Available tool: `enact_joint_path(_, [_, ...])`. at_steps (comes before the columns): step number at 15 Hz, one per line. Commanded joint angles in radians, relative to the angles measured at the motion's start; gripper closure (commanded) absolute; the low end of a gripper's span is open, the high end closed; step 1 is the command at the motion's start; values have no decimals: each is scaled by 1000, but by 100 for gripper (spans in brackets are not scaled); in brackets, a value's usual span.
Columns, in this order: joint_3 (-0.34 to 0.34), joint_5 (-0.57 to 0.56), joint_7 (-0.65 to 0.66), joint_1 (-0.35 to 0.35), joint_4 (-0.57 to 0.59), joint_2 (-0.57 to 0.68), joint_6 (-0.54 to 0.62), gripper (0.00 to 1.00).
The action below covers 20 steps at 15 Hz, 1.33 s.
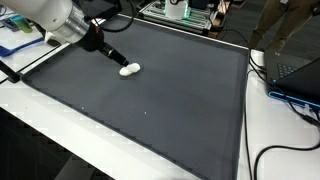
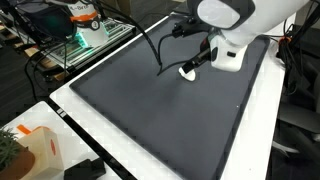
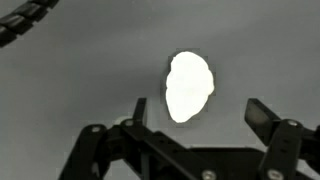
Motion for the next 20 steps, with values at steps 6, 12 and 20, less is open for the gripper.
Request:
enact_joint_path(6, [150,15,3,-284,-509,299,182,0])
enact_joint_path(12, [365,16,277,-549,-869,331,343,0])
enact_joint_path(20, [482,85,235,-708,-1058,464,438,0])
